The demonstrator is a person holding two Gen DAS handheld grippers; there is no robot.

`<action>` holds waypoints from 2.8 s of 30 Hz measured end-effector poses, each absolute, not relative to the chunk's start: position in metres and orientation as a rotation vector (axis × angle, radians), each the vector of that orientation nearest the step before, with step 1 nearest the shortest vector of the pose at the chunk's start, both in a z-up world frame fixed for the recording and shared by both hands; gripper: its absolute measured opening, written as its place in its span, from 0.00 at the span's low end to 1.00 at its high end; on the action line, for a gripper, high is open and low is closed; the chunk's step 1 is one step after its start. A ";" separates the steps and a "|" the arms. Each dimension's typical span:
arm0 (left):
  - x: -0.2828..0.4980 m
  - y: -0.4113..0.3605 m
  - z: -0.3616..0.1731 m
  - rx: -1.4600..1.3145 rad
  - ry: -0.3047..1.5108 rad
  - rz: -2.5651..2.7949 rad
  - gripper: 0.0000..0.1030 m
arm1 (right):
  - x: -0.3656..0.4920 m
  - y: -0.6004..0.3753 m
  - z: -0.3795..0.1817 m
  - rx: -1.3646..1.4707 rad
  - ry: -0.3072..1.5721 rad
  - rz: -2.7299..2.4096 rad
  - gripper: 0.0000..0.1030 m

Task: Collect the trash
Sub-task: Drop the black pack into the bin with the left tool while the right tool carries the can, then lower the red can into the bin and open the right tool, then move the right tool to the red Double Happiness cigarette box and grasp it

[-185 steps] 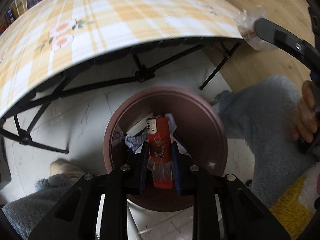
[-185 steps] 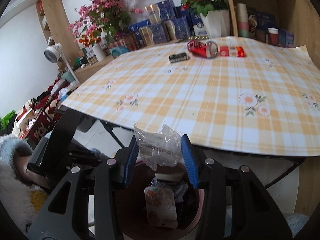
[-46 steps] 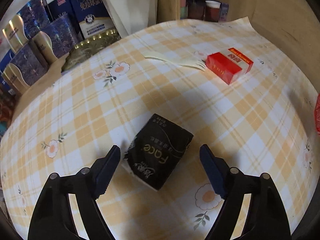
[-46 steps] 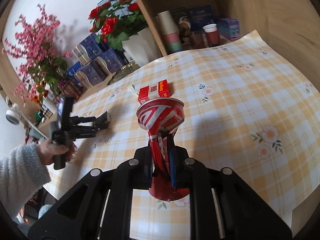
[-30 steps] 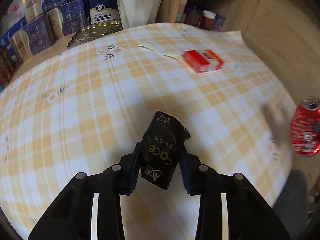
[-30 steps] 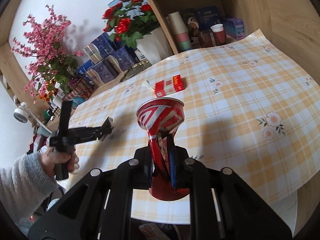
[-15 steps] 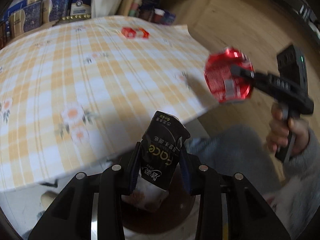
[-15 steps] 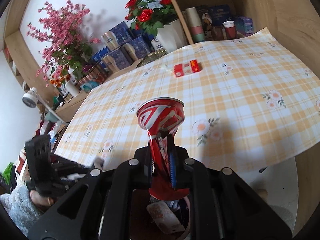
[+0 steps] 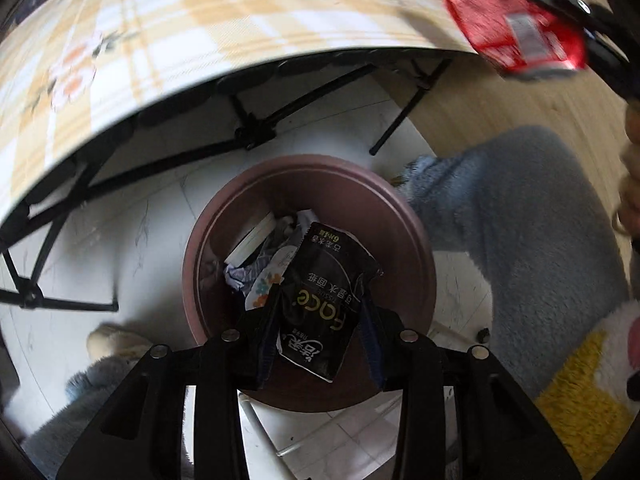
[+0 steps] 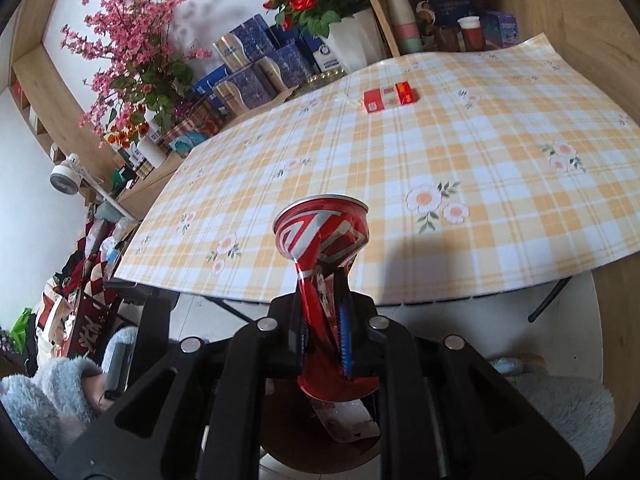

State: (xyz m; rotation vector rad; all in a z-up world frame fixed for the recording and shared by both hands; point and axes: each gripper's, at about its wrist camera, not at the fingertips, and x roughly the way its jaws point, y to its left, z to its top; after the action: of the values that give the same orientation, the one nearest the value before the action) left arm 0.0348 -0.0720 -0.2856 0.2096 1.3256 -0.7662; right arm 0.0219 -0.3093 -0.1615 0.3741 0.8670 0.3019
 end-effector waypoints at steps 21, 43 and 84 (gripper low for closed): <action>0.036 0.018 -0.175 -0.011 0.726 -0.438 0.93 | 0.030 -0.230 -0.240 0.235 1.115 0.450 0.16; 0.034 0.029 -0.198 0.000 0.750 -0.333 0.93 | 0.035 -0.225 -0.289 0.203 1.277 0.311 0.16; 0.038 0.044 -0.198 -0.055 0.755 -0.288 0.93 | 0.038 -0.238 -0.278 0.191 1.212 0.202 0.94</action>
State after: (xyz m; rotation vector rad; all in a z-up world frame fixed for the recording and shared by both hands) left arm 0.0384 0.0435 -0.1980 -0.0551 0.7551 -0.2875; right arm 0.0380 -0.2385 -0.2784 0.1911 1.2116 0.2024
